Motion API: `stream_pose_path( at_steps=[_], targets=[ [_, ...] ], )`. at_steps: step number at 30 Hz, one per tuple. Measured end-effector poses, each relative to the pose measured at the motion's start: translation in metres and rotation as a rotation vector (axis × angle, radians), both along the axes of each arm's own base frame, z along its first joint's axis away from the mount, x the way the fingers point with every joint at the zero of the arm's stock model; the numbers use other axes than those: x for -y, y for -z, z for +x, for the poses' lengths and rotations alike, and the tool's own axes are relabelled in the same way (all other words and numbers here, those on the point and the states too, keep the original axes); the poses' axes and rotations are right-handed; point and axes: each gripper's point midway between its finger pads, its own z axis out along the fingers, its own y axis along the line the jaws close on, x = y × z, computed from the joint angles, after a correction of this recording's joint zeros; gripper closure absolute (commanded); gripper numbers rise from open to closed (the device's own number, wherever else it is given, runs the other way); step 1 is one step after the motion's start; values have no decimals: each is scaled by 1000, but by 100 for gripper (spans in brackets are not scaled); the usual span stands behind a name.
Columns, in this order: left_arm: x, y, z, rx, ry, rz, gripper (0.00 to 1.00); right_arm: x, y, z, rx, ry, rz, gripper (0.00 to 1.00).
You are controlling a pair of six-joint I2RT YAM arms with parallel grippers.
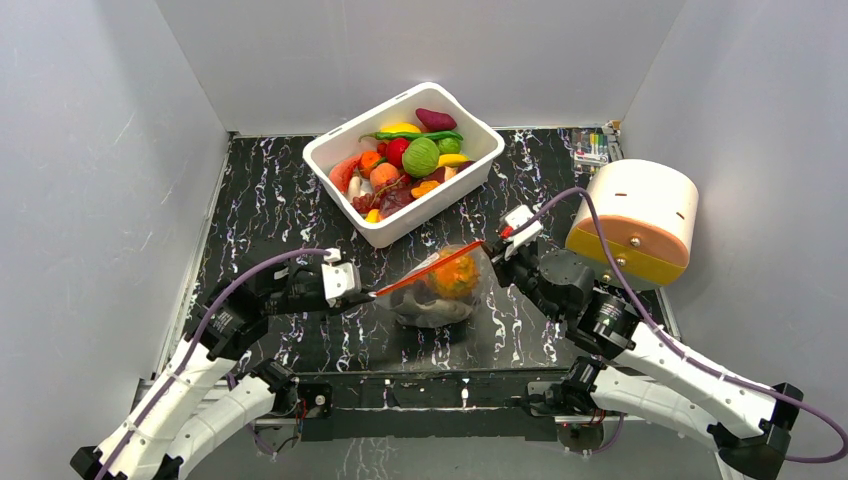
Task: Place the food in the zip-top bag and seal the zipper
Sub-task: Zip the zipper food storage bag at the center of the board, then place the zipper food storage bag at the center of the board.
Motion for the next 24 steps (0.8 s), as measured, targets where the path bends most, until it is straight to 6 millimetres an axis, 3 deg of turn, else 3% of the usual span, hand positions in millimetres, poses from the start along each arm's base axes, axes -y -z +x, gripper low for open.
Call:
stream_pose_path(
  at_steps=[13,17,21,24],
  targets=[
    [-4,3,1,1,-23,18,100,2,9,-5,-42,-3,-9,100],
    [-8,2,-3,3,-29,17,100,0,7,-19,-84,-69,4,100],
    [-10,-11,-20,10,14,-22,100,-11,-3,-40,-168,-172,73,100],
    [-10,-21,-34,2,59,-53,100,-17,0,-57,-261,-222,136,100]
  ],
)
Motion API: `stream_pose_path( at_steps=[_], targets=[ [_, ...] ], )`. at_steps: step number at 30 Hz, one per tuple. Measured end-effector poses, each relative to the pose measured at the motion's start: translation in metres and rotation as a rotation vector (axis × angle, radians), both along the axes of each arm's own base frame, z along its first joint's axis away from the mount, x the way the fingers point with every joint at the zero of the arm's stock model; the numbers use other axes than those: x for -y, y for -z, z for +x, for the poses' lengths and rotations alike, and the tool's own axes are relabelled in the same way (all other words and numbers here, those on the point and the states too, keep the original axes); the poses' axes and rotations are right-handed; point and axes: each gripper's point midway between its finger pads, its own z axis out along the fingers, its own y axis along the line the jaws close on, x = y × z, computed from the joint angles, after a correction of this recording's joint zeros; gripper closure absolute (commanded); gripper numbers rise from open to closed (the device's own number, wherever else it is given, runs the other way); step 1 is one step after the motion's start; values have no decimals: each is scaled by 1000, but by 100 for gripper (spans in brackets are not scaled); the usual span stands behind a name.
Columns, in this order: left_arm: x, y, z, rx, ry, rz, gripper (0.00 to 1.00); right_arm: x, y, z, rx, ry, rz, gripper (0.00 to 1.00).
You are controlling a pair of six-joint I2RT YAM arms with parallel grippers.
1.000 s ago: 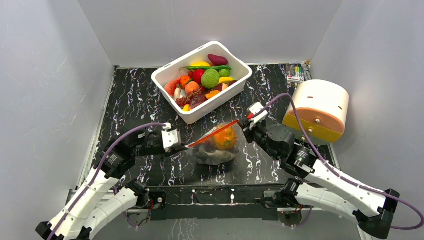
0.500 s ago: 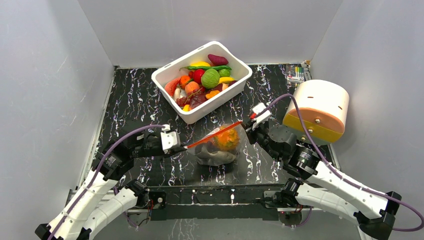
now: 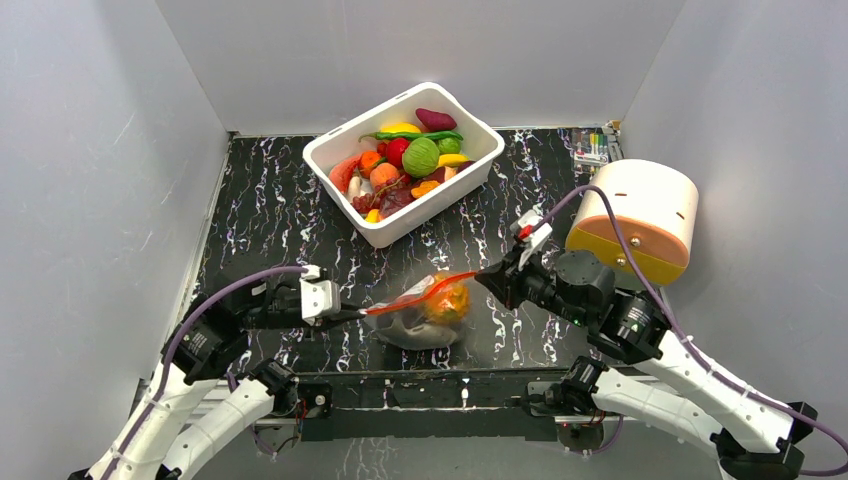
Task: Place the food in the zip-top bag and seal the zipper
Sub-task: Place the zipper food storage bag at the center of the board.
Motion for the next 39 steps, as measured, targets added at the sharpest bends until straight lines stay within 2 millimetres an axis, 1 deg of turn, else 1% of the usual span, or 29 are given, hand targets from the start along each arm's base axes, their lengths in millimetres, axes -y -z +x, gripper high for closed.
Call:
stream_pose_path(
  at_steps=[2,4,7,9,10,12,15,16,17,18,20,24,26,29,31,32,35,39],
  targets=[
    [-1,0,-7,-19,18,-5,100,-2,3,-11,-63,-19,55,100],
    [-2,3,-10,-33,19,-3,100,-3,8,-18,-117,-24,102,100],
    [-4,10,-5,-47,-23,12,77,-3,20,-18,-161,6,114,100],
    [-7,13,7,-40,-85,24,63,-1,30,-8,-171,59,83,100],
    [-9,12,14,-30,-127,25,56,0,36,0,-171,95,58,100],
    [-11,6,29,1,-198,12,50,2,46,16,-160,165,8,100],
    [-12,-6,43,42,-266,-19,35,3,60,38,-150,249,-91,100],
    [-12,-8,46,50,-279,-28,24,2,66,45,-151,270,-126,100],
    [-12,-12,49,59,-289,-40,4,1,71,51,-149,285,-154,100],
    [-12,-15,51,68,-296,-52,2,1,76,55,-148,297,-178,100],
    [-11,-21,54,75,-308,-72,2,2,83,60,-147,320,-209,100],
    [-8,-25,58,66,-330,-107,2,9,86,76,-130,369,-227,100],
    [-7,-21,61,47,-341,-115,2,12,90,85,-137,392,-245,100],
    [-5,-5,65,-3,-369,-115,1,19,104,102,-170,426,-283,100],
    [-7,7,70,-54,-419,-106,2,26,113,110,-193,450,-295,100],
    [-9,10,75,-74,-454,-104,2,31,117,115,-208,466,-300,100],
    [-14,15,88,-116,-553,-91,2,47,128,126,-253,524,-318,100],
    [-22,17,105,-179,-680,-64,2,64,139,134,-329,600,-362,100]
  ],
)
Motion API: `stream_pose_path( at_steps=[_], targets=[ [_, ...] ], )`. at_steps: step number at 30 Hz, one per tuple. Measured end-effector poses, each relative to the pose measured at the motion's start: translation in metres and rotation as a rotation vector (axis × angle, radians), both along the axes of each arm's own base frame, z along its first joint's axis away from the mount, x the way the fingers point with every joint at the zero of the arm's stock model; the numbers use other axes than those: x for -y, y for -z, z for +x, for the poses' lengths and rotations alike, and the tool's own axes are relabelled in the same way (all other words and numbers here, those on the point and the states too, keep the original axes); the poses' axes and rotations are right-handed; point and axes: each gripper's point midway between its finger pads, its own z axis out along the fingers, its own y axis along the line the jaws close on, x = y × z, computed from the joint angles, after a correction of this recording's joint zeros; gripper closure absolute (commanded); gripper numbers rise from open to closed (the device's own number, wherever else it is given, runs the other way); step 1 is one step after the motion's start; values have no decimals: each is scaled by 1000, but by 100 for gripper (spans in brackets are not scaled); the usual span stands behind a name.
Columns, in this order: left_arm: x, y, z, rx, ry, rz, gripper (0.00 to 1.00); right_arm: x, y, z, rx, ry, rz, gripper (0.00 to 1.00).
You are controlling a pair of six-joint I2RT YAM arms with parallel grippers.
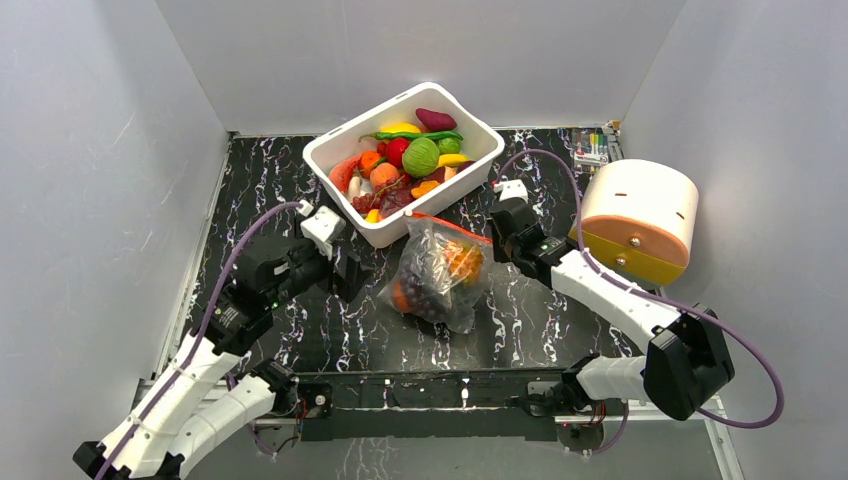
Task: Place the food in the zip-top bag and seal the zipper
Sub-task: Place the zipper food storage bag at the center of the board, then reset both arms
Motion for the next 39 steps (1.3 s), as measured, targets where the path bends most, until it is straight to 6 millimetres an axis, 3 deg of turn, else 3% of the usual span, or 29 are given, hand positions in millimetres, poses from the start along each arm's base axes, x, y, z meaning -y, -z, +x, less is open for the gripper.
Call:
stream_pose_path(
  at_steps=[10,17,19,23,25,28,30,36,39],
  targets=[
    [-14,3,18,-72,-183,-14,2,32,18,-25,-138,173,-49,100],
    [-30,4,30,-93,-340,-34,2,42,1,-43,-97,249,56,100],
    [-34,3,33,-107,-381,-36,2,47,-5,-47,-74,275,83,86],
    [-37,1,36,-123,-422,-46,2,57,-19,-52,-16,334,127,38],
    [-37,2,35,-132,-428,-49,2,61,-29,-54,17,350,151,23],
    [-38,2,34,-139,-432,-56,2,63,-42,-57,51,351,180,16],
    [-38,1,33,-137,-430,-57,2,59,-52,-57,69,317,203,3],
    [-37,-4,31,-124,-409,-58,2,44,-87,-54,133,218,280,2],
    [-37,-13,31,-106,-404,-68,2,33,-118,-54,178,161,346,2]
  ],
)
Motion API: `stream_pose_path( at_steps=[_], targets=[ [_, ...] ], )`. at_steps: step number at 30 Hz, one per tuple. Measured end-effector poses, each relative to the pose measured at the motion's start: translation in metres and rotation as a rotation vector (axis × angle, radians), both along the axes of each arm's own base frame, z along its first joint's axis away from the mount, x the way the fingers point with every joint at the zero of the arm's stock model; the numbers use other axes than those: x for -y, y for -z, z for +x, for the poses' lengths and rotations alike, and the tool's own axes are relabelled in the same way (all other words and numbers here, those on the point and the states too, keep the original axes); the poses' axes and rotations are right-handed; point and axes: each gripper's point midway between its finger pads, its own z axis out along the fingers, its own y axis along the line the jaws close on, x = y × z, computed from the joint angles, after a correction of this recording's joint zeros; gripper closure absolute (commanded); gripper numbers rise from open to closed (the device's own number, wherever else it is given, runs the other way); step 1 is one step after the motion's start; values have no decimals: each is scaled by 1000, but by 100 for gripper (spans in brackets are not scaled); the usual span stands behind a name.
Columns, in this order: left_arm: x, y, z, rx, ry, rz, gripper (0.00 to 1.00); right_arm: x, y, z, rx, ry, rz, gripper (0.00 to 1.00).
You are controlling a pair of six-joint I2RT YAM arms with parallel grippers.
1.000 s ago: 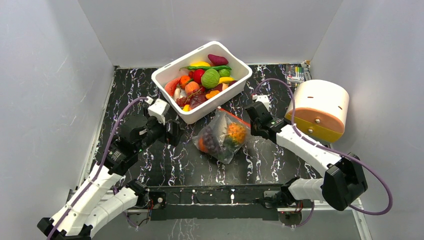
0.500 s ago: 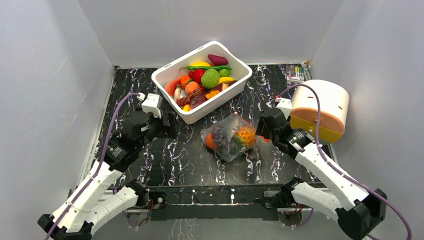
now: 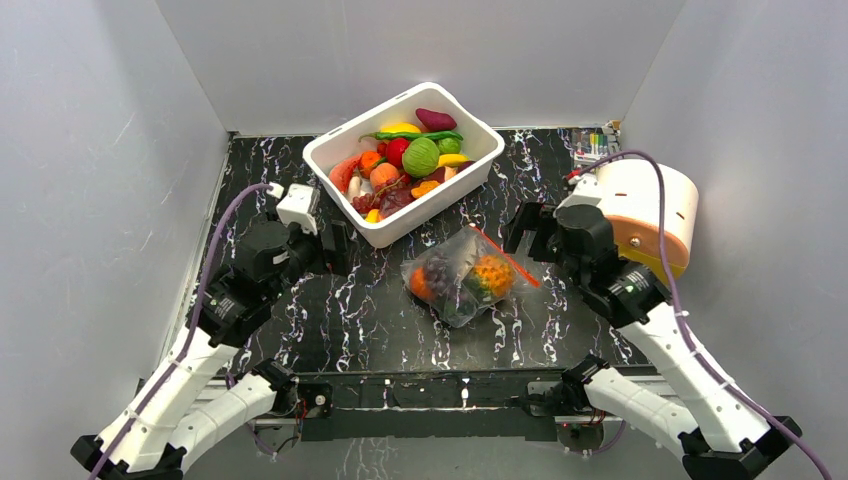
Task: Place the food in the zip-top bag and seal the zipper
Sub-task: Reset both arms
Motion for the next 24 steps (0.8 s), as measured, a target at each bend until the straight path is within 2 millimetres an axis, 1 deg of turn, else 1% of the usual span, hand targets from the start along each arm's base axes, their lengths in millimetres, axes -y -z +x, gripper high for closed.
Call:
stream_pose_path(
  at_steps=[2,6,9,12,15,17,19,24],
  targets=[
    [-1,-9,1,21,-3,-7,2,-6,-23,-1,45,-32,40,2],
    [-3,-39,1,79,-9,-32,2,-13,-68,-7,138,-93,105,2],
    [-6,-66,1,134,-17,-55,2,-16,-86,-14,196,-133,138,2],
    [-11,-87,0,186,-33,-66,2,-18,-94,-21,220,-163,161,2],
    [-18,-94,-2,212,-51,-62,2,-21,-102,-27,244,-188,191,2],
    [-21,-96,-4,222,-58,-58,2,-22,-104,-29,258,-198,201,2],
    [-23,-96,-5,229,-60,-58,1,-22,-103,-29,261,-201,204,2],
    [-24,-82,-6,208,-61,-43,2,-25,-94,-28,245,-210,202,2]
  ],
)
